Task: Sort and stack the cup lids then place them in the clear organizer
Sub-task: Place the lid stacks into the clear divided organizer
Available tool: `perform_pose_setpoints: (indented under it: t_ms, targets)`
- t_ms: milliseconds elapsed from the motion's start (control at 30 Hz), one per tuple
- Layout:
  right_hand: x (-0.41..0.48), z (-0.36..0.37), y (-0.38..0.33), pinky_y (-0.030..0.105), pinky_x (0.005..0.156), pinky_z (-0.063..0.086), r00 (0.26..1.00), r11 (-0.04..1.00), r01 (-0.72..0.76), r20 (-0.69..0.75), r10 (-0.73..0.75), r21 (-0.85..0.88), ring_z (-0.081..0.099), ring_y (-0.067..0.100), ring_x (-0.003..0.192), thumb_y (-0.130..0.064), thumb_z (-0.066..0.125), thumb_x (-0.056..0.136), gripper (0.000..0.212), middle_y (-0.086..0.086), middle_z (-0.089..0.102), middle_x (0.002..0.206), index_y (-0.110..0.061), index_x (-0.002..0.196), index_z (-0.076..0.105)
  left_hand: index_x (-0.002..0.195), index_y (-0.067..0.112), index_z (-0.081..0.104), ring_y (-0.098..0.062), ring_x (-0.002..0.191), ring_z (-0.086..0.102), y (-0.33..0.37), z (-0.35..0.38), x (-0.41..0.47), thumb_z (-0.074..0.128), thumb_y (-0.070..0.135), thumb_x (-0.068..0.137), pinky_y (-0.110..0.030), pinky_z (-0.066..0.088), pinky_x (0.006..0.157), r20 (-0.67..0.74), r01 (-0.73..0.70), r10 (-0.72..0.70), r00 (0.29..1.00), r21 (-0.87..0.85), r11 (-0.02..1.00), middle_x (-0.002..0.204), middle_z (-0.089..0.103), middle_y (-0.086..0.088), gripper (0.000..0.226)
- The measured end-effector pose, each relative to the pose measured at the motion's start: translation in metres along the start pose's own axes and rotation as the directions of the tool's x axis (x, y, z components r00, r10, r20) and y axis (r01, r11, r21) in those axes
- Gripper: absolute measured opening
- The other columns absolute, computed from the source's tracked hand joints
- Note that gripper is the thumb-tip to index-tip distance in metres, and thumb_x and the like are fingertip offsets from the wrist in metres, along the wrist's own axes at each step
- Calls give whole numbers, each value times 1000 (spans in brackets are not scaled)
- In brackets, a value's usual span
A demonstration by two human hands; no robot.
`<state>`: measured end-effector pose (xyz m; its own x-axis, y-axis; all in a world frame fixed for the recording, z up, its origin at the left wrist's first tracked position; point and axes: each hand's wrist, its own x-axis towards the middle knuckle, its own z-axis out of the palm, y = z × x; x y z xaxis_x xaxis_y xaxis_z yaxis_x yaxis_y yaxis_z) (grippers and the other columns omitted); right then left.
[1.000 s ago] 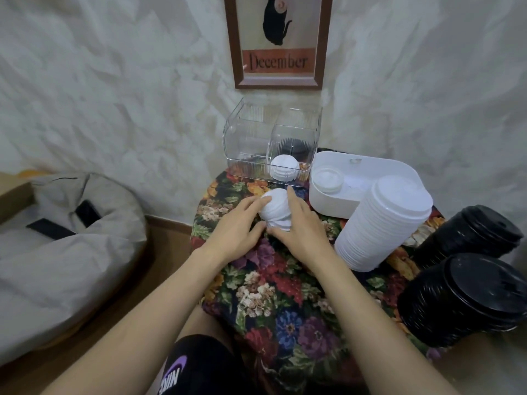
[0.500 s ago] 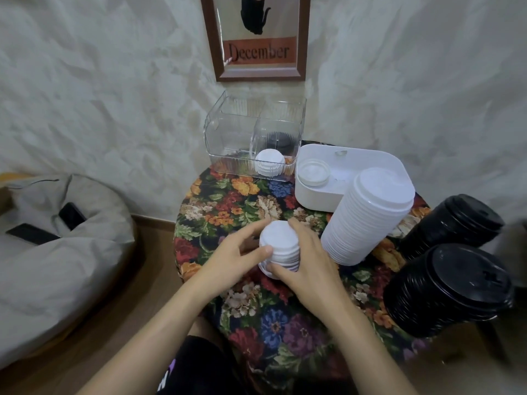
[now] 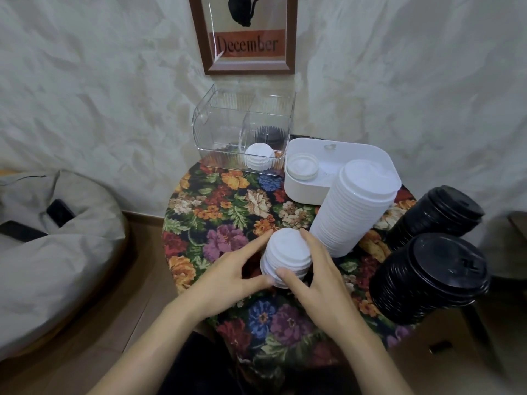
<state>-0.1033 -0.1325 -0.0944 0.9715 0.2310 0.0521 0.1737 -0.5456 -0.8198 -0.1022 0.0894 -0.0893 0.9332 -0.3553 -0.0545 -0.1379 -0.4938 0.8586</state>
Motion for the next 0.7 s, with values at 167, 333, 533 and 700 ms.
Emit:
perform_pose_setpoints:
  t_ms: [167,333,533,700]
  targets:
    - [-1,-3,3,24,113,31,999,1000,17,32,-18,21,24,-12,145,-65,75,84,93,-35,23,159,-53,157,19,157,60,20,4,138,48,6,10,1,71,47,95,-31,44,113,-113,-37,59,992,188,982,154,42,35,81]
    - [-4,2,6,24,116,27,996,996,85,23,-84,-37,17,-9,150,-48,75,92,82,-32,16,162,-57,152,19,151,56,39,11,139,42,-1,-7,13,78,44,89,-36,38,119,-63,-17,27,998,149,989,148,49,35,74]
    - [-6,6,9,36,118,38,994,988,107,-4,-108,-109,23,-2,151,-39,71,97,76,-27,19,163,-49,155,22,149,38,52,8,129,55,5,-19,33,65,17,101,-34,44,115,-101,-8,7,995,-10,1000,139,63,21,53]
    - [-8,9,9,42,116,41,994,985,103,-10,-105,-136,23,-2,150,-42,68,98,76,-28,16,163,-52,154,18,152,41,46,-3,100,67,27,-29,99,65,36,101,-33,53,94,-315,7,33,949,126,992,122,71,16,54]
